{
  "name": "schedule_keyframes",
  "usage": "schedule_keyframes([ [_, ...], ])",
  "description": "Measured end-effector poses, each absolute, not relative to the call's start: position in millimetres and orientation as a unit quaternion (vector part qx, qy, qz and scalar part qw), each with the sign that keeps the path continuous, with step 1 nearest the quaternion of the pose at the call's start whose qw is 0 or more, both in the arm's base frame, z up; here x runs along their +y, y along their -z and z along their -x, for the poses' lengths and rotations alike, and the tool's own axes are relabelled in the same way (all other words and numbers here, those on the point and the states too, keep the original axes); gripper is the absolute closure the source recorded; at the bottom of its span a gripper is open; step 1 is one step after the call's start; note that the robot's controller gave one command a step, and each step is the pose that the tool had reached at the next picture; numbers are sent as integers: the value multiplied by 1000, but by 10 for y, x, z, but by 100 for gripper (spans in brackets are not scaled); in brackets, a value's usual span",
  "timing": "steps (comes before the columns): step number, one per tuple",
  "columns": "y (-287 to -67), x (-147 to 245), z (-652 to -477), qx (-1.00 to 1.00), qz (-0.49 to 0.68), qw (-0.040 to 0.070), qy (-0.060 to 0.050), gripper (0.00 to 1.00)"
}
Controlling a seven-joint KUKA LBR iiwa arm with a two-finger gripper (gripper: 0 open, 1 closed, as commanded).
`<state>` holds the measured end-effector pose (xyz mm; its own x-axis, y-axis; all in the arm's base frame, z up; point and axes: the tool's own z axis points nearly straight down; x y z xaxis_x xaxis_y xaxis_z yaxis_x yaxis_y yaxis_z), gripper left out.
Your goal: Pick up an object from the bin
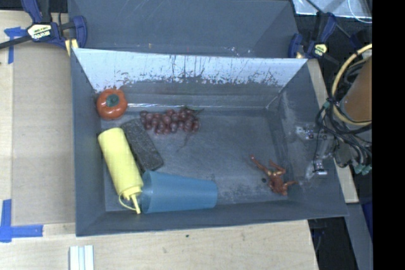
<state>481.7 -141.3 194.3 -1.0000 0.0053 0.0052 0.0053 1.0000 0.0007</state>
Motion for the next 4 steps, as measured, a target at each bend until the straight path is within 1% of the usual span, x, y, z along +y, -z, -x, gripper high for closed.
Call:
schedule_keyframes([
  [1, -1986, -1405, -4837, -1000, 0, -1, -1, 0],
  [2, -690, -1425, -4989, -997, 80, 0, 1, 0],
  [3, -1301, -1431, -4901, -996, 93, -8, -2, 0],
  [4, -805, -1423, -4957, -997, 81, -1, 0, 0],
])
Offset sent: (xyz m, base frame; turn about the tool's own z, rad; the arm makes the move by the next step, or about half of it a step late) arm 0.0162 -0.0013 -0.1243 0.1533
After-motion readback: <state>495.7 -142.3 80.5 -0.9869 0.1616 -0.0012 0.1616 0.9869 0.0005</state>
